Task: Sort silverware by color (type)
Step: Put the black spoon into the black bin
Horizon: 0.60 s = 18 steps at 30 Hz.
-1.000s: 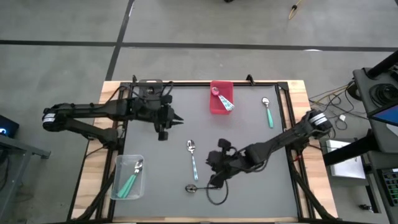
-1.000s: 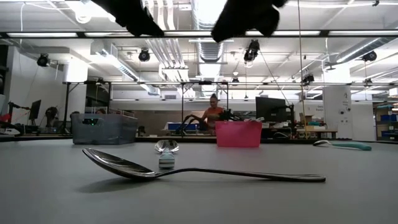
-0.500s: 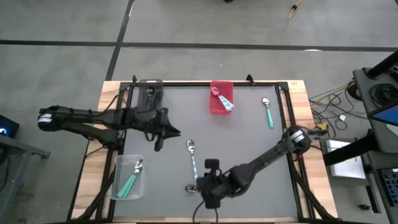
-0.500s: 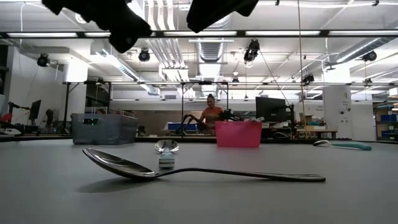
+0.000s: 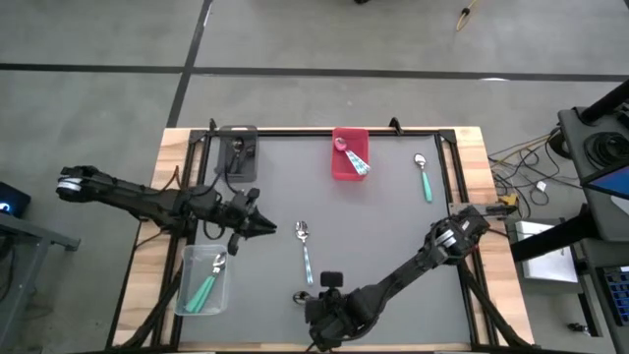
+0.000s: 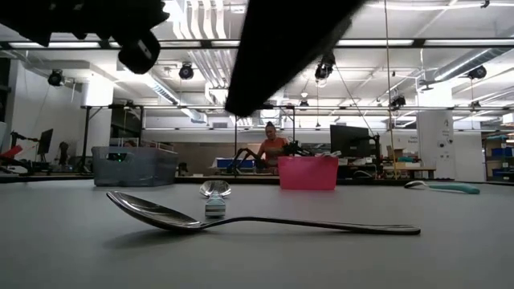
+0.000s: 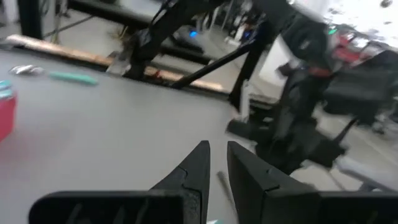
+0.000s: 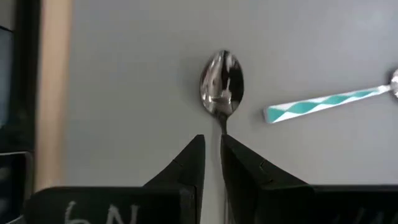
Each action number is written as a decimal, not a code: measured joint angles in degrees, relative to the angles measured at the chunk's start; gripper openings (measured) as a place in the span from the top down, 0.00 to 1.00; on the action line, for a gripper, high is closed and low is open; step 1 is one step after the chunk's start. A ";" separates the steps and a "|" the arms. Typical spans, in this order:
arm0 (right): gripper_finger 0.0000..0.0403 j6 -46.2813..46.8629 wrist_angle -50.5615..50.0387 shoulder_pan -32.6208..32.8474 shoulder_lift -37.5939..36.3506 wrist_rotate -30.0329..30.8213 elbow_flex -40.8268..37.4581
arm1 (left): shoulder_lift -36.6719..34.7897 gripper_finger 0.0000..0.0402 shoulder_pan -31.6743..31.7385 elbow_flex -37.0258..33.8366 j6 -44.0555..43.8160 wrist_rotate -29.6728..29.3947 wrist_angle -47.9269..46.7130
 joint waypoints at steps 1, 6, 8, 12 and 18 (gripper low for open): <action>0.89 0.27 -0.25 0.01 0.45 0.08 0.00 | 0.25 0.91 -0.32 -0.31 -0.03 -0.01 1.49; 0.81 2.81 -0.64 -0.10 1.85 0.41 -0.25 | 0.32 0.91 -1.16 -0.78 -0.27 -0.31 2.47; 0.76 3.30 -0.19 -0.25 2.47 0.45 -0.25 | 0.35 0.91 -1.41 -0.88 -0.66 -0.38 2.51; 0.63 3.19 0.40 -0.47 3.10 1.74 -0.91 | 0.76 0.91 -1.47 -0.72 -1.17 -1.14 3.13; 0.51 2.09 0.06 -0.96 4.96 2.52 -1.22 | 1.04 0.91 -1.47 -0.70 -1.11 -2.67 4.01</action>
